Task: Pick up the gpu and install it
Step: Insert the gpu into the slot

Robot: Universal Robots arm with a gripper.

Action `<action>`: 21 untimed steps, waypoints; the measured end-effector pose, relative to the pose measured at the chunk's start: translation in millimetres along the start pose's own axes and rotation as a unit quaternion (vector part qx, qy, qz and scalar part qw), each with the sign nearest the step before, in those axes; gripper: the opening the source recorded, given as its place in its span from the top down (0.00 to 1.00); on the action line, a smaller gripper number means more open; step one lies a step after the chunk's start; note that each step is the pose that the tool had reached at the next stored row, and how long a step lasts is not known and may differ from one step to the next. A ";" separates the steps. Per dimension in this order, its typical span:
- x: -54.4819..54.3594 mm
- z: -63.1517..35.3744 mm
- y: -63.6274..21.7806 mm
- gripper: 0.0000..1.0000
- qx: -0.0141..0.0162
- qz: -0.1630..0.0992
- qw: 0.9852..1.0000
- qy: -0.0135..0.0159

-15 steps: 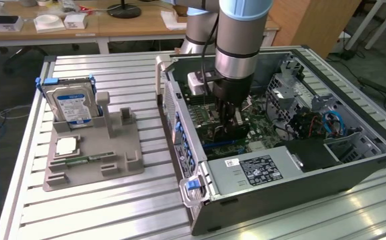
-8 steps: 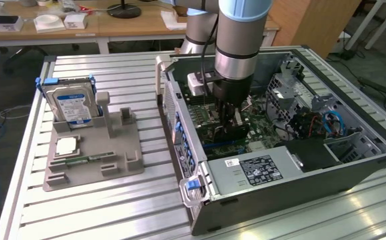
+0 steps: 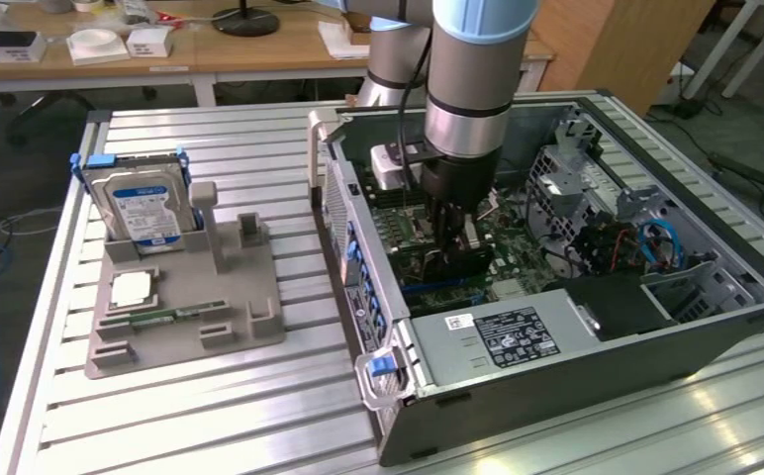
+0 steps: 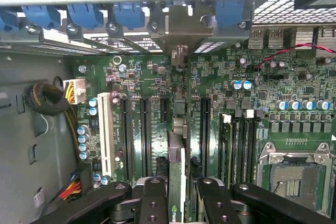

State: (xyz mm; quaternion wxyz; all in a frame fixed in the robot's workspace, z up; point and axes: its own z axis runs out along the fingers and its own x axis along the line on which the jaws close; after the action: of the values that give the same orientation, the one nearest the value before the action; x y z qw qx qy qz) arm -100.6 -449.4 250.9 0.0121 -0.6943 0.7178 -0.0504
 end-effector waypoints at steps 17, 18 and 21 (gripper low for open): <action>-2.7 3.9 1.2 0.74 0.000 0.000 1.000 -0.001; -2.7 4.4 1.3 0.74 0.000 0.000 1.000 -0.001; -2.8 6.2 1.9 0.74 0.000 0.000 1.000 -0.001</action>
State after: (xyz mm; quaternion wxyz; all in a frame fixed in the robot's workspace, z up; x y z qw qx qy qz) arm -101.9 -446.9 244.5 0.0129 -0.6943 0.7178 -0.0495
